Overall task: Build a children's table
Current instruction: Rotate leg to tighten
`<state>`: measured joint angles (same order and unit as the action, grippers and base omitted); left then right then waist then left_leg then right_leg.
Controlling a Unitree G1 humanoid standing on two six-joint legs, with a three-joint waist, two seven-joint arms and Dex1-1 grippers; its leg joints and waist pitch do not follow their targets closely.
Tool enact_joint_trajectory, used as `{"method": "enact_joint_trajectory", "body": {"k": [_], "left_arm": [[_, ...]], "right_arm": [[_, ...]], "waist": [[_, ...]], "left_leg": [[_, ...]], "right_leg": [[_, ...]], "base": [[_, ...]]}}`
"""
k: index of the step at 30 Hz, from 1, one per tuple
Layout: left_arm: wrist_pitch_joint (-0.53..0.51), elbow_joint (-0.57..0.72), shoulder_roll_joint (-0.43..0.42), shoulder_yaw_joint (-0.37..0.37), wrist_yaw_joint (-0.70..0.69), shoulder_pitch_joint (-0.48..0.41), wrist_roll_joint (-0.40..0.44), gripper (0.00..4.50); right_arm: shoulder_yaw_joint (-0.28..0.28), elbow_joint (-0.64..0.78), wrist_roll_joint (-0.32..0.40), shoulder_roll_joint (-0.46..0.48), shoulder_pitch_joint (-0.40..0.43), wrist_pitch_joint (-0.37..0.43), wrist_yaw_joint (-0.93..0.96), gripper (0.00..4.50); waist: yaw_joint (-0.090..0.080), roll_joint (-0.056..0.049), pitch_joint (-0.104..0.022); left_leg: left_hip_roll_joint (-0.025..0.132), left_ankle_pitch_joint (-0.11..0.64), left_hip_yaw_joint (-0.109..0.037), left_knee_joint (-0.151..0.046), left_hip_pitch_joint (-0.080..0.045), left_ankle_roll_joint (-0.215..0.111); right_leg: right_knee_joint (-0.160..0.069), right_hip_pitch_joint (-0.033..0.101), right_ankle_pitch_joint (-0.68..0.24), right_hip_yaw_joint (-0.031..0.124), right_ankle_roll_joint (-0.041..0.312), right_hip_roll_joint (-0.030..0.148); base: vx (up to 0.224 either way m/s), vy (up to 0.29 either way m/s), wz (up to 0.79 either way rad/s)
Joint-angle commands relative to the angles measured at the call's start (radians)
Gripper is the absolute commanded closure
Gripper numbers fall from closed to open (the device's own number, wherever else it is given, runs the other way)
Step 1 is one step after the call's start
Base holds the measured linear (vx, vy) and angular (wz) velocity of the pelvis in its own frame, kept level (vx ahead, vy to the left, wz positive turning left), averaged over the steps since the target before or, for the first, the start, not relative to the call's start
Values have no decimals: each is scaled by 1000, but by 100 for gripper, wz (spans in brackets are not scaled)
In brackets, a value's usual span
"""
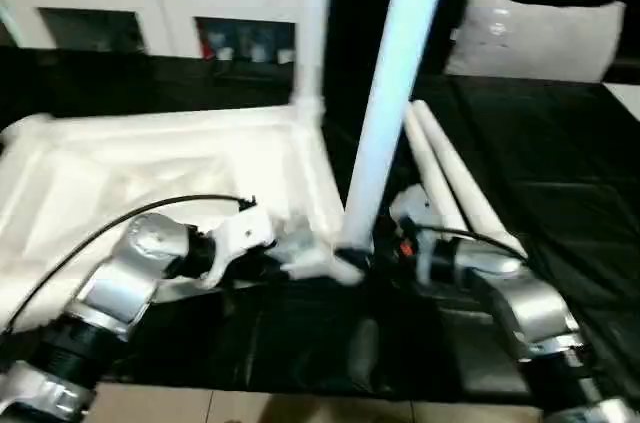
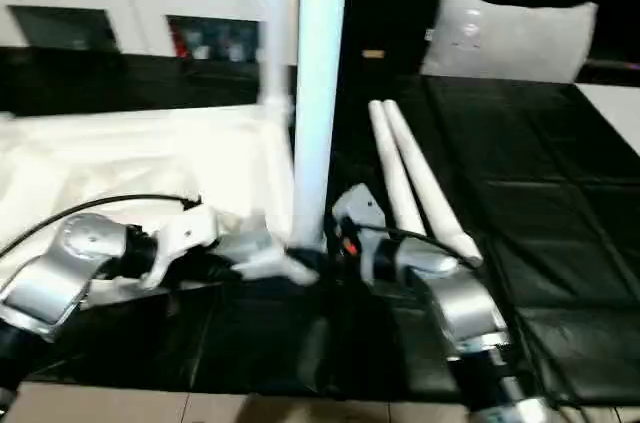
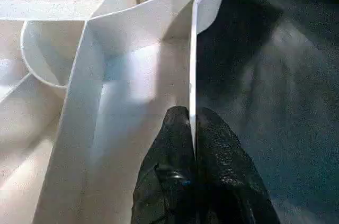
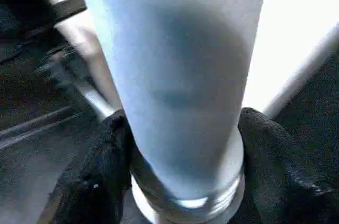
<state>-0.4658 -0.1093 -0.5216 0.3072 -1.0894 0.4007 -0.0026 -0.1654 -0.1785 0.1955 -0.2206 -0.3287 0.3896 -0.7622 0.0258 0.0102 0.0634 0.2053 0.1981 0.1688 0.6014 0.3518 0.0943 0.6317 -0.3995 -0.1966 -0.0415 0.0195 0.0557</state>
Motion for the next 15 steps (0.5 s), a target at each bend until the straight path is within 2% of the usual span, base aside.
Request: {"method": "enact_joint_trajectory", "body": {"k": [1, 4, 5, 7, 9, 12, 13, 15], "left_arm": [[-61, 92, 52, -39, 69, 26, -27, 450], [-162, 106, 168, -77, 238, 49, 3, 450], [-175, 95, 215, -90, 309, 63, 20, 450], [-185, 80, 264, -98, 384, 86, 37, 450], [-177, 68, 291, -98, 422, 99, 46, 450], [-189, 79, 304, -82, 439, 103, 53, 450], [-199, 89, 299, -73, 440, 99, 60, 450], [-201, 95, 290, -73, 433, 90, 64, 450]], "right_arm": [[-25, -55, -17, 50, -17, 56, 97, 186], [-18, -88, -50, 129, -41, 81, 224, 186], [-20, -90, -62, 155, -45, 86, 261, 186], [-25, -84, -77, 179, -45, 94, 296, 186], [-34, -77, -83, 187, -39, 93, 300, 186], [-26, -74, -75, 202, -28, 84, 306, 186], [-23, -70, -76, 203, -22, 80, 316, 130], [-14, -62, -74, 199, -14, 75, 315, 116]], "waist": [[2, -8, -61], [-4, -11, -61], [0, -9, -66], [4, -7, -67], [10, -6, -68], [14, -5, -66], [15, -7, -67], [15, -7, -66]], "left_leg": [[11, 187, -5, -72, 4, 17], [13, 162, -1, -69, 1, 15], [12, 139, -2, -67, 1, 13], [11, 120, 0, -65, 3, 4], [10, 114, 0, -66, 4, -11], [11, 129, 1, -67, 3, -17], [11, 140, 0, -68, 1, -14], [11, 149, 0, -69, 1, -9]], "right_leg": [[-89, 49, -305, 39, 171, 63], [-87, 44, -242, 43, 186, 58], [-83, 49, -198, 42, 196, 59], [-81, 51, -147, 43, 202, 58], [-79, 52, -119, 43, 198, 57], [-83, 51, -146, 42, 190, 59], [-85, 51, -165, 42, 184, 59], [-86, 50, -183, 42, 176, 60]], "base": [[0, 0, 0], [0, 0, 0], [0, 0, 0], [0, 0, 0], [0, 0, 0], [0, 0, 0], [0, 0, 0], [0, 0, 0]]}}
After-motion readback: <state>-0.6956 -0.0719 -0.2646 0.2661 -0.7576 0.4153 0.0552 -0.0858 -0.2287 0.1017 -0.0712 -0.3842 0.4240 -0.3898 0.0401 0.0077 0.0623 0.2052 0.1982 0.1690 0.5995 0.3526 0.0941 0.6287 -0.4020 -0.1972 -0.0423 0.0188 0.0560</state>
